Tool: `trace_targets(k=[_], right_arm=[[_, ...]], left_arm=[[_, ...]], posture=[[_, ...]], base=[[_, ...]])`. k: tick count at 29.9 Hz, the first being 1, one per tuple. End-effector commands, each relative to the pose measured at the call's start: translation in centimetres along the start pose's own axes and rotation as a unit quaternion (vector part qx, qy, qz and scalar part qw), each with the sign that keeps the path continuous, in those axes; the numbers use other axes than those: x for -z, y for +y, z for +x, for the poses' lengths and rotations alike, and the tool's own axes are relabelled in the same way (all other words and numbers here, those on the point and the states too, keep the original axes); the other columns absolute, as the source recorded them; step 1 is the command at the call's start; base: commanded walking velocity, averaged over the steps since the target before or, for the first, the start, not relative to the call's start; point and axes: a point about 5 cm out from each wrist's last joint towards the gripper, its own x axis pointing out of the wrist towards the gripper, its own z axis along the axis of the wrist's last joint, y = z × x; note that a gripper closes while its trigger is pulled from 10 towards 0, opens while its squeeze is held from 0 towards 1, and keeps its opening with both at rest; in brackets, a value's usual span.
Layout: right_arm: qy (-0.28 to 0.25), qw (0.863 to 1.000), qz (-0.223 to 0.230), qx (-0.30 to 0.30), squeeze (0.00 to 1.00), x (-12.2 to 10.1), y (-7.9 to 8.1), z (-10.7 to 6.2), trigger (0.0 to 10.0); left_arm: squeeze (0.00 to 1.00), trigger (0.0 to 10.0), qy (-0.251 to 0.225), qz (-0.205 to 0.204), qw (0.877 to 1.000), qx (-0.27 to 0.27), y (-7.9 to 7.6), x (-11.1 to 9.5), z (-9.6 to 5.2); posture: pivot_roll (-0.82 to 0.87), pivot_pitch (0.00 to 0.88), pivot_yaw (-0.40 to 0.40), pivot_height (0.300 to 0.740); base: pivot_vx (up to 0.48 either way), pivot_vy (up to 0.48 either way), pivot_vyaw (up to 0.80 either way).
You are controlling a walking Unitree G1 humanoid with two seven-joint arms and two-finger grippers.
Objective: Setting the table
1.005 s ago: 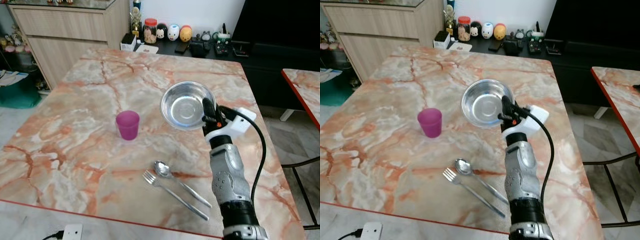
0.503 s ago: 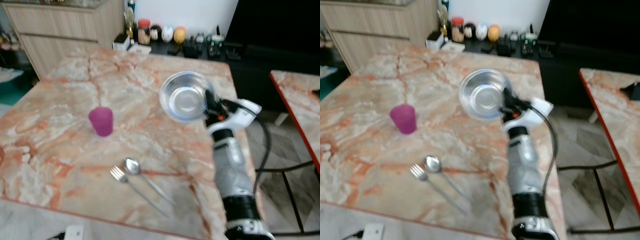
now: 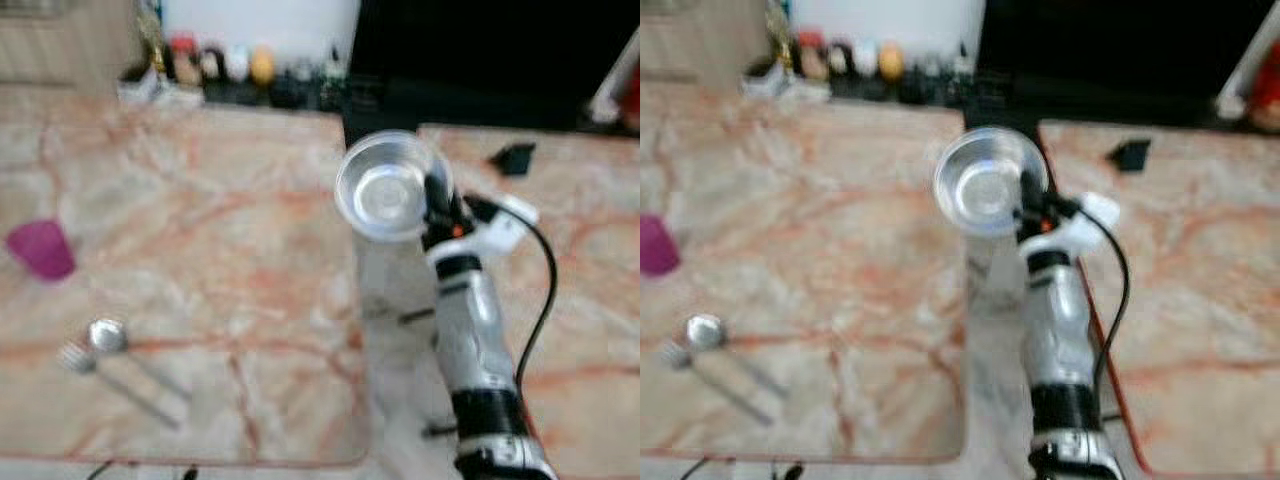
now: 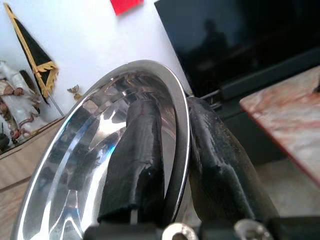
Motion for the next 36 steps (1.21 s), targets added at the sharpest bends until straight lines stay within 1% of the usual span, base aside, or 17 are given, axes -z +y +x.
trace_targets(k=[1, 7, 15, 19, 24, 36], right_arm=[[-0.008, 1.000, 0.005, -0.019, 0.00, -0.25, 1.29, 0.51, 10.0], [-0.011, 1.000, 0.004, -0.019, 0.00, -0.39, 1.30, 0.56, 10.0], [-0.011, 1.000, -0.002, -0.018, 0.00, -0.42, 1.34, 0.55, 10.0], [-0.011, 1.000, -0.018, -0.022, 0.00, -0.45, 1.36, 0.57, 10.0], [-0.009, 1.000, -0.002, -0.018, 0.00, -0.32, 1.42, 0.58, 10.0], [-0.007, 1.000, -0.006, -0.012, 0.00, -0.34, 0.95, 0.21, 10.0]], left_arm=[[0.00, 10.0, 0.007, 0.003, 1.000, -0.009, 0.67, 0.48, -0.18], [0.00, 10.0, -0.007, 0.005, 1.000, -0.005, 0.27, -0.18, -0.01], [0.00, 10.0, -0.012, 0.008, 1.000, -0.005, 0.27, -0.49, 0.07], [0.00, 10.0, -0.011, 0.009, 1.000, -0.007, 0.45, -0.51, 0.07], [0.00, 10.0, -0.008, 0.009, 1.000, -0.007, 0.59, -0.43, 0.06], [0.00, 10.0, -0.001, 0.012, 1.000, -0.006, 0.70, -0.11, -0.02]], posture=[[0.02, 0.000, -0.074, 0.740], [0.01, 0.000, -0.071, 0.740], [0.01, 0.000, -0.066, 0.740], [0.01, 0.000, -0.065, 0.740], [0.01, 0.000, -0.063, 0.740], [0.01, 0.000, -0.056, 0.740]], base=[[0.000, -0.439, 0.00], [0.000, -0.424, 0.00], [0.000, -0.388, 0.00], [0.000, -0.367, 0.00], [0.000, -0.367, 0.00], [0.000, -0.363, 0.00]])
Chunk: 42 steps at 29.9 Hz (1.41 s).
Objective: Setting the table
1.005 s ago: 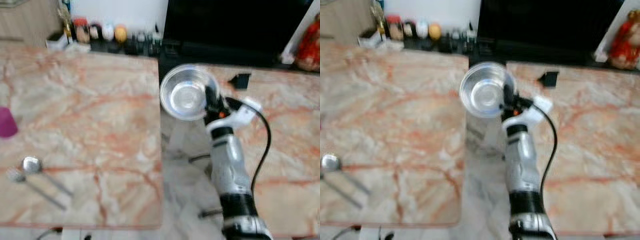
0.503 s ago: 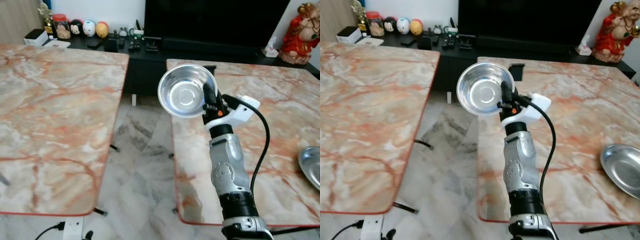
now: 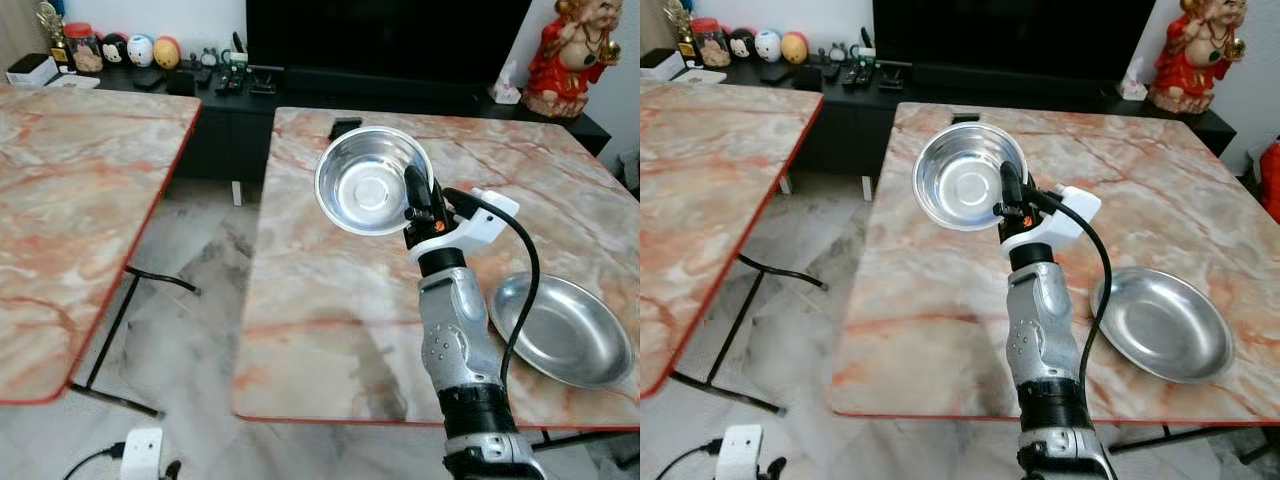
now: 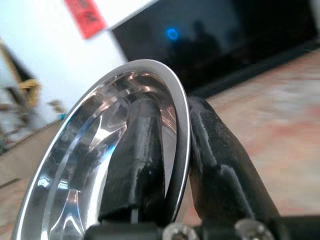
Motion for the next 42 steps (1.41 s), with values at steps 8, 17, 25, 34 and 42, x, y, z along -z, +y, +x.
trace_targets(k=[8, 17, 25, 34, 42], right_arm=[[-0.011, 1.000, -0.018, 0.019, 0.00, -1.2, -1.1, -0.7, 10.0], [-0.005, 0.994, -0.047, 0.098, 0.00, -2.5, -4.5, -2.5, 10.0], [0.017, 0.989, -0.046, 0.138, 0.00, -1.9, -5.2, -3.0, 10.0], [0.048, 0.982, -0.013, 0.181, 0.00, -0.7, -5.6, -3.0, 10.0], [0.053, 0.970, 0.001, 0.239, 0.00, -0.5, -7.0, -3.6, 10.0]], left_arm=[[0.00, 10.0, 0.010, -0.003, 1.000, 0.007, -0.4, 0.5, -0.1], [0.00, 10.0, 0.023, 0.003, 1.000, 0.012, -0.1, 0.9, -0.2], [0.00, 10.0, 0.026, 0.004, 1.000, 0.012, 0.1, 0.9, -0.2], [0.00, 10.0, 0.034, 0.008, 0.999, 0.008, 0.6, 1.3, -0.3], [0.00, 10.0, 0.036, 0.011, 0.999, 0.007, 0.9, 1.3, -0.3]], posture=[[-0.01, 0.000, -0.053, 0.740], [-0.03, 0.000, -0.043, 0.740], [-0.03, 0.000, -0.038, 0.740], [-0.02, 0.000, -0.034, 0.740], [-0.02, 0.000, -0.029, 0.740]], base=[[0.000, -0.222, 0.00], [0.000, 0.000, 0.00], [0.000, 0.000, 0.00], [0.000, 0.000, 0.00], [0.000, 0.000, 0.00]])
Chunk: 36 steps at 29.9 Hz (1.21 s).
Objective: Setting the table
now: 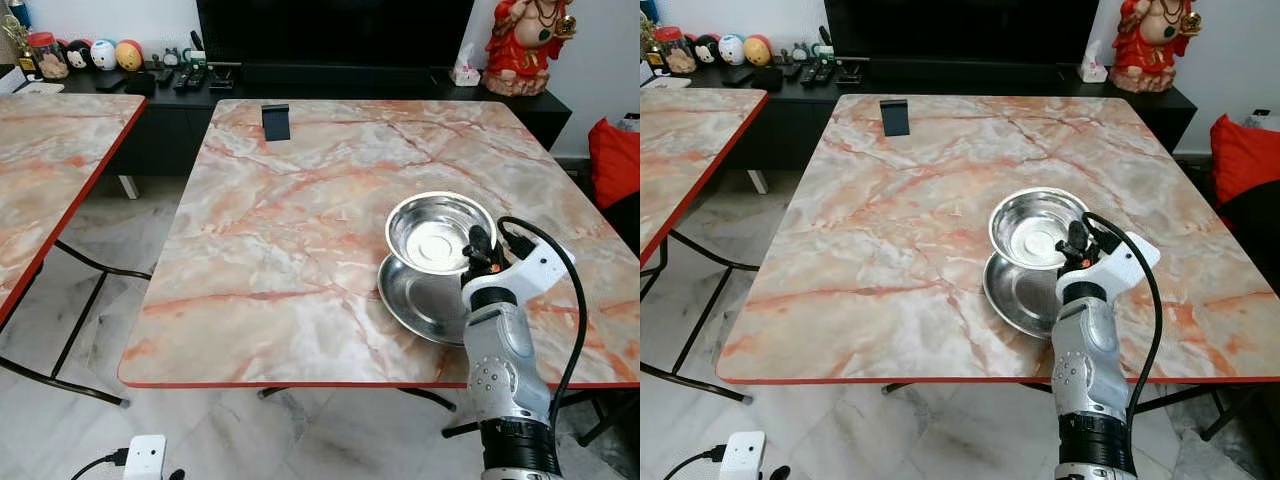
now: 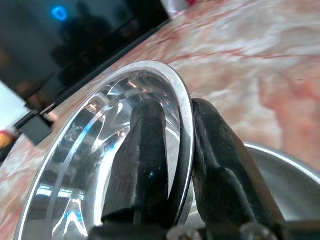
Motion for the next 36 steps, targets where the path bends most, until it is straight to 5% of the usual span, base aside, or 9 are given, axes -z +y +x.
trace_targets(k=[1, 5, 36], right_arm=[[0.008, 1.000, 0.011, 0.023, 0.00, 0.0, -0.5, 0.2, 10.0], [0.032, 0.996, 0.042, 0.078, 0.00, 0.7, -2.3, -0.1, 10.0], [0.097, 0.991, 0.027, 0.091, 0.00, 2.7, -3.1, -1.5, 10.0]], left_arm=[[0.00, 10.0, 0.016, 0.008, 1.000, 0.003, 0.3, 0.7, -0.2], [0.00, 10.0, 0.017, 0.014, 1.000, 0.006, 0.3, 0.7, -0.2], [0.00, 10.0, 0.016, 0.026, 0.999, 0.014, -0.1, 0.4, 0.0]], posture=[[-0.02, 0.000, -0.029, 0.740], [-0.02, 0.000, -0.026, 0.740], [-0.03, 0.000, -0.027, 0.740]], base=[[0.000, 0.000, 0.00], [0.000, 0.000, 0.00], [0.000, 0.000, 0.00]])
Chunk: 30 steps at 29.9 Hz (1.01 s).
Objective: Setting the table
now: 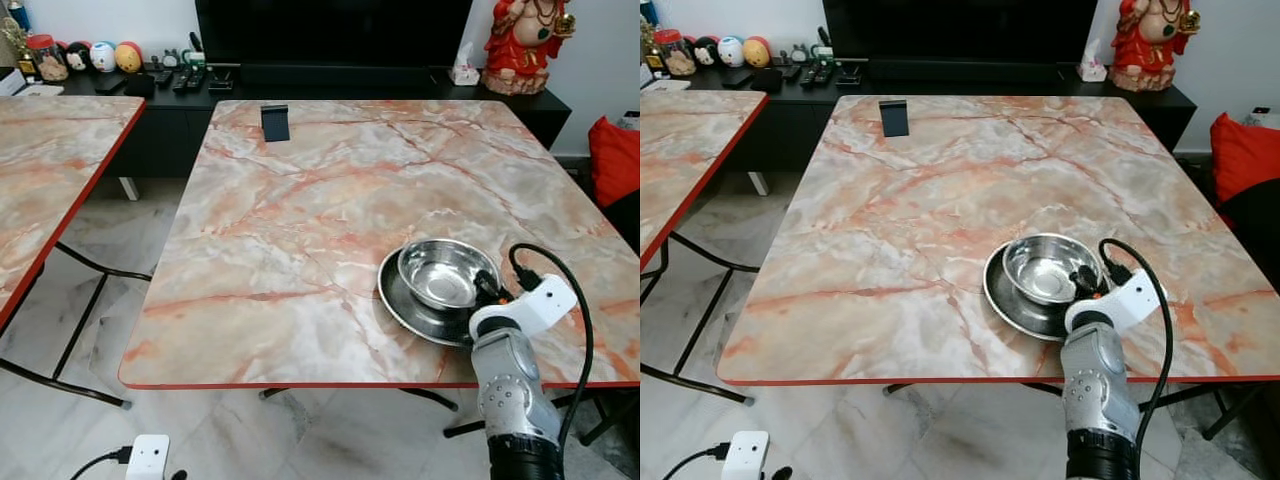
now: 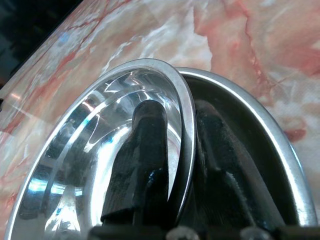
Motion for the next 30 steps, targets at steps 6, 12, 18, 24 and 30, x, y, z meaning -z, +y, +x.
trace_targets(k=[6, 12, 18, 24, 30], right_arm=[[0.007, 1.000, -0.009, 0.006, 0.84, 0.0, -0.2, -0.2, 10.0], [0.005, 1.000, -0.009, 0.008, 0.87, -0.1, -0.3, -0.2, 10.0], [0.001, 1.000, -0.017, 0.009, 0.16, -0.3, -0.3, -0.3, 10.0], [-0.027, 0.999, -0.043, -0.001, 0.00, -1.1, -0.2, -0.4, 10.0], [-0.037, 0.998, -0.051, -0.004, 0.00, -1.4, 0.1, -0.4, 10.0]], left_arm=[[0.00, 10.0, 0.015, 0.002, 1.000, 0.000, 0.1, 0.4, -0.1], [0.00, 10.0, 0.014, -0.001, 1.000, 0.000, -0.1, 0.4, 0.0], [0.00, 10.0, 0.012, -0.003, 1.000, 0.000, -0.3, 0.2, 0.1], [0.00, 10.0, 0.010, -0.005, 1.000, 0.001, -0.4, -0.1, 0.2], [0.00, 10.0, 0.006, -0.006, 1.000, 0.001, -0.5, -0.4, 0.2]], posture=[[-0.03, 0.000, -0.029, 0.740], [-0.03, 0.000, -0.028, 0.740], [-0.04, 0.000, -0.027, 0.740], [-0.04, 0.000, -0.024, 0.740], [-0.05, 0.000, -0.026, 0.740]], base=[[0.000, 0.000, 0.00], [0.000, 0.000, 0.00], [0.000, 0.000, 0.00], [0.000, 0.000, 0.00], [0.000, 0.000, 0.00]])
